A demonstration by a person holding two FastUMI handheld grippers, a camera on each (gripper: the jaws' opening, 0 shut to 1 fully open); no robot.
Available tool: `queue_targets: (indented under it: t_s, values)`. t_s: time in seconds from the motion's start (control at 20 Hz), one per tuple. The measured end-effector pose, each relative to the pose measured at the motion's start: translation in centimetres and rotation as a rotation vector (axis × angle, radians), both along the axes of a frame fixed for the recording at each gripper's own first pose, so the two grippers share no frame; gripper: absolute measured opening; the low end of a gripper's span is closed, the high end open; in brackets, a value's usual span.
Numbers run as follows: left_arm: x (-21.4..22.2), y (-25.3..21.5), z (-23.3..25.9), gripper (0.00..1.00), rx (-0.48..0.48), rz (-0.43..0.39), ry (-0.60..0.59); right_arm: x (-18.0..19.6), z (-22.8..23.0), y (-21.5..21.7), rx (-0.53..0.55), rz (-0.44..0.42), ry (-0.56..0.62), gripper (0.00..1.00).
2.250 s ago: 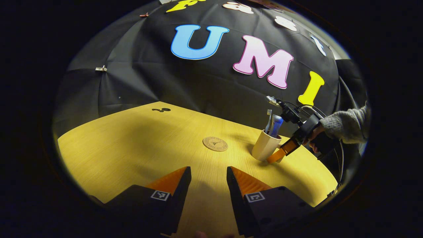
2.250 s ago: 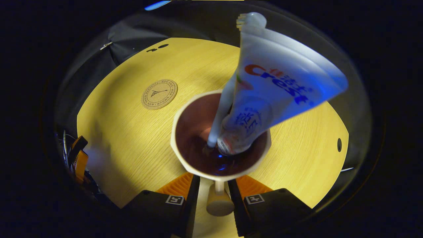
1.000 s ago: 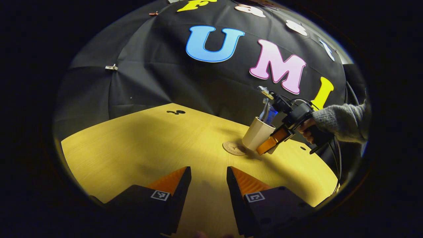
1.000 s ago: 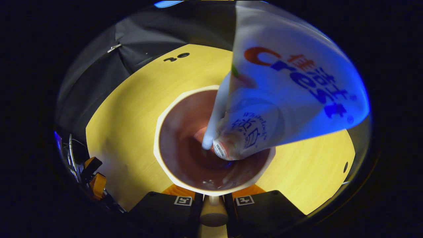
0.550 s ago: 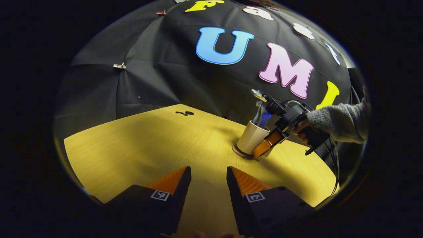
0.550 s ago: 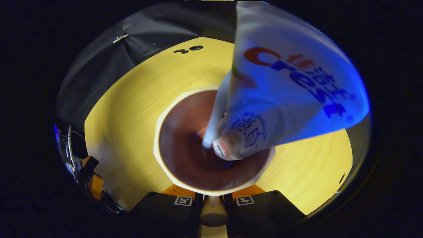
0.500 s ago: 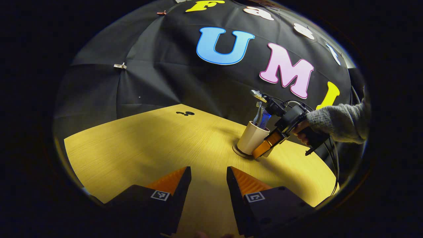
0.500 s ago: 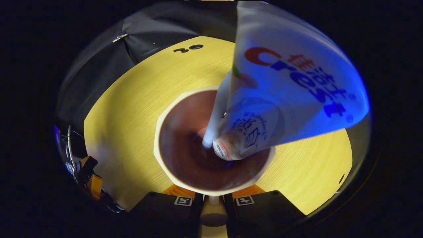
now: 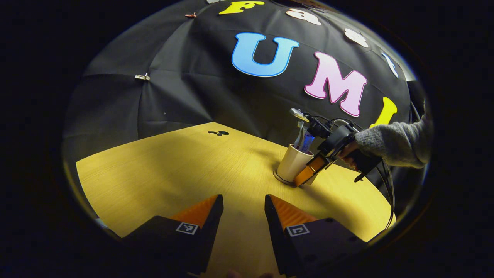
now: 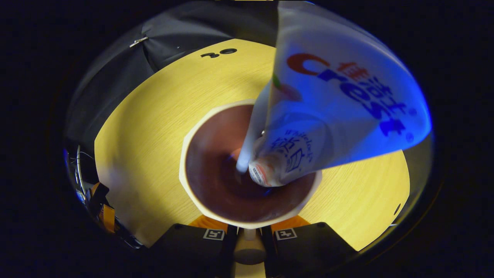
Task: Put the toothbrush and toothpaste on the desktop into the cup, then pick up the cup and place it on the coaster on the desktop.
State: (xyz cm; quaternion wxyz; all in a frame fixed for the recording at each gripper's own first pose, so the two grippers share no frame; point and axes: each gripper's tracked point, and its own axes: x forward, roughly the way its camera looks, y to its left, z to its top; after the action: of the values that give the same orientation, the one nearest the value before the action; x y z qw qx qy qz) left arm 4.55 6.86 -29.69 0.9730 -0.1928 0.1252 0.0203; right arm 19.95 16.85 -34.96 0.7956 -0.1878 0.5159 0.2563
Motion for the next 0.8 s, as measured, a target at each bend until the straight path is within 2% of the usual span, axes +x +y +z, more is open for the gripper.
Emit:
queue_targets:
  t_s: [0.1,0.15,0.2,0.25,0.45,0.6,0.7,0.75,0.8]
  values:
    - [-0.1,0.2,0.0,0.68,-0.001,0.0,0.0,0.0,-0.1,-0.1,-0.003,-0.004,0.0,0.33]
    - [-0.1,0.2,0.1,0.68,-0.003,0.001,0.001,0.0,0.0,-0.1,-0.001,-0.009,0.002,0.39]
    - [-0.2,0.2,0.0,0.68,-0.005,0.003,0.002,-0.1,0.4,-0.4,0.004,-0.013,0.0,0.28]
    - [-0.2,0.3,0.0,0.68,-0.007,0.004,0.003,-0.3,0.6,-0.6,0.008,-0.014,-0.004,0.34]
    - [-0.4,0.2,0.4,0.68,-0.01,-0.001,-0.001,-0.5,1.4,-0.9,0.023,-0.029,-0.026,0.36]
    - [-0.6,-0.1,0.8,0.68,-0.01,-0.016,-0.005,-0.7,2.7,-1.5,0.037,-0.049,-0.047,0.43]
    - [-0.8,-0.3,1.3,0.68,-0.005,-0.035,-0.004,-1.3,3.7,-1.9,0.065,-0.062,-0.063,0.41]
    - [-0.9,-0.3,1.7,0.68,-0.001,-0.04,-0.004,-1.4,4.1,-1.8,0.083,-0.067,-0.076,0.46]
    - [-1.1,-0.2,2.3,0.68,0.0,-0.046,-0.004,-1.6,4.5,-1.8,0.102,-0.07,-0.09,0.42]
